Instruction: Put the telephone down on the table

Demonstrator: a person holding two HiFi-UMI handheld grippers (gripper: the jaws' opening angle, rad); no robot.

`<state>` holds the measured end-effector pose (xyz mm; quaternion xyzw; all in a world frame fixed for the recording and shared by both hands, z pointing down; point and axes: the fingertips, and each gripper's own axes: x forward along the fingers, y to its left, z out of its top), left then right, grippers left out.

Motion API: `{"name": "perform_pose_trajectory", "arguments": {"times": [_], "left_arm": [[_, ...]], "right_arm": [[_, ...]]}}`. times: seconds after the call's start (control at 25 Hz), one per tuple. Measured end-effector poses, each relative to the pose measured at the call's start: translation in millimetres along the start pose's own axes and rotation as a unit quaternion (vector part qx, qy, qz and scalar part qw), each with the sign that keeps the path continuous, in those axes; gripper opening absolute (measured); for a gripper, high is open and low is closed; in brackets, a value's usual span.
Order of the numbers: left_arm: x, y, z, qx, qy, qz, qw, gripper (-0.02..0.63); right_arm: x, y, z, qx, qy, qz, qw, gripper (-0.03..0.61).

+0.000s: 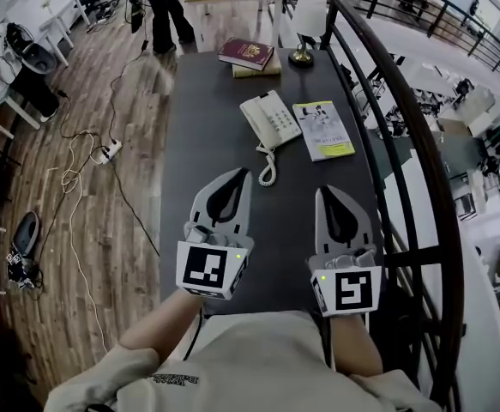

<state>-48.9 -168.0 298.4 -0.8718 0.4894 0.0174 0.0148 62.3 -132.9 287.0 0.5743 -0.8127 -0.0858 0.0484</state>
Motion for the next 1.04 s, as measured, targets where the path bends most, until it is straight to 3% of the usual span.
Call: {"name": "perform_pose_trajectory", "arguments": {"times": [0.2,0.6,1.04], "left_arm": [[3.5,-2.3,-1.0,-0.006,-0.002,-0.007,1.0,0.003],[4.7,3.7,-3.9,0.001,0.01,0.001,0.9999,0.003],[-9.1,-3.7,1.5,-0.001,0.011,-0.004,0.9999,0.003]], "right_arm": [[2.7,1.5,-6.7,0.022,0.012,0.006,1.0,0.002],[5.9,-8.3,0.5,-0.011,0.01,0.001,1.0,0.002],[3.1,11.1,11.0,0.006,-0.003,0.015,1.0,0.002]]}}
